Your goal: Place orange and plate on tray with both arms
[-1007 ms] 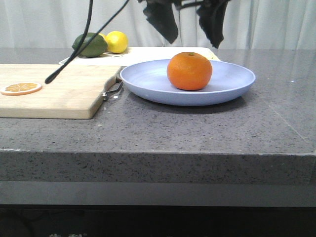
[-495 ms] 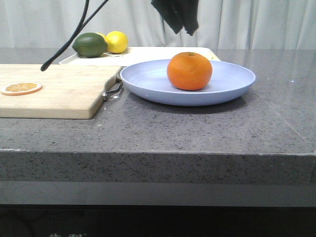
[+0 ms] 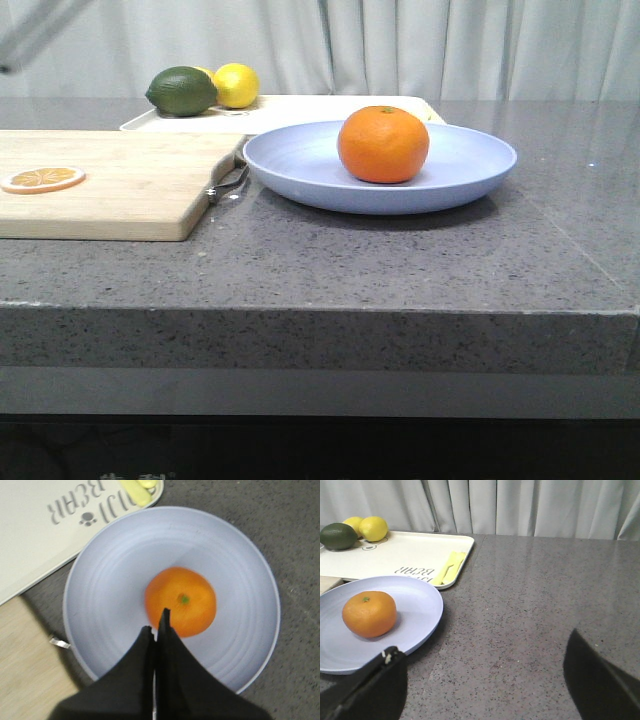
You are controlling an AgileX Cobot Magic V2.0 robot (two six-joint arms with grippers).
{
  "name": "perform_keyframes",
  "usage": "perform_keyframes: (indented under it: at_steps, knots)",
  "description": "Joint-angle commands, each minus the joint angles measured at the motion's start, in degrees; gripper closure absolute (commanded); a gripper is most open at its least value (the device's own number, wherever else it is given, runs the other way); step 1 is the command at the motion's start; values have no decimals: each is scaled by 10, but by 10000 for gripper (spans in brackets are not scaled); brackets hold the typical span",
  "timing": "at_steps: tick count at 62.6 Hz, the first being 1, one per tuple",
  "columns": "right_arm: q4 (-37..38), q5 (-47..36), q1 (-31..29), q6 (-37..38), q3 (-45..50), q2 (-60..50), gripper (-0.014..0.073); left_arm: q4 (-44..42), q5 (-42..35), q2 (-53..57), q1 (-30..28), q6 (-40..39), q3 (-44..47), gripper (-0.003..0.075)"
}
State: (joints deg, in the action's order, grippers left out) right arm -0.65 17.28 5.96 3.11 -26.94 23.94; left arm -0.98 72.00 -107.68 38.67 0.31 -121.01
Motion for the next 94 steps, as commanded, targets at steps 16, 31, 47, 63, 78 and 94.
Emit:
perform_keyframes:
  at_steps: [16,31,47,63,78,94]
  knots:
    - [1,-47,0,-8,-20,8,-48,-24,-56,281,-185,-46,319,738]
    - [1,-48,0,-8,-20,8,-48,-24,-159,469,-291,-46,514,738]
    - [1,-51,0,-8,-20,8,-48,-24,-288,690,-332,-46,694,738]
    - [1,-42,0,-8,-20,15,-48,-18,-322,924,-332,-46,847,738]
    - [-12,-10,0,-8,-92,118,-48,-18,-322,1047,-332,-46,915,738]
    - [-51,64,1,-8,-238,336,-48,-18,-325,1055,-332,-46,929,738]
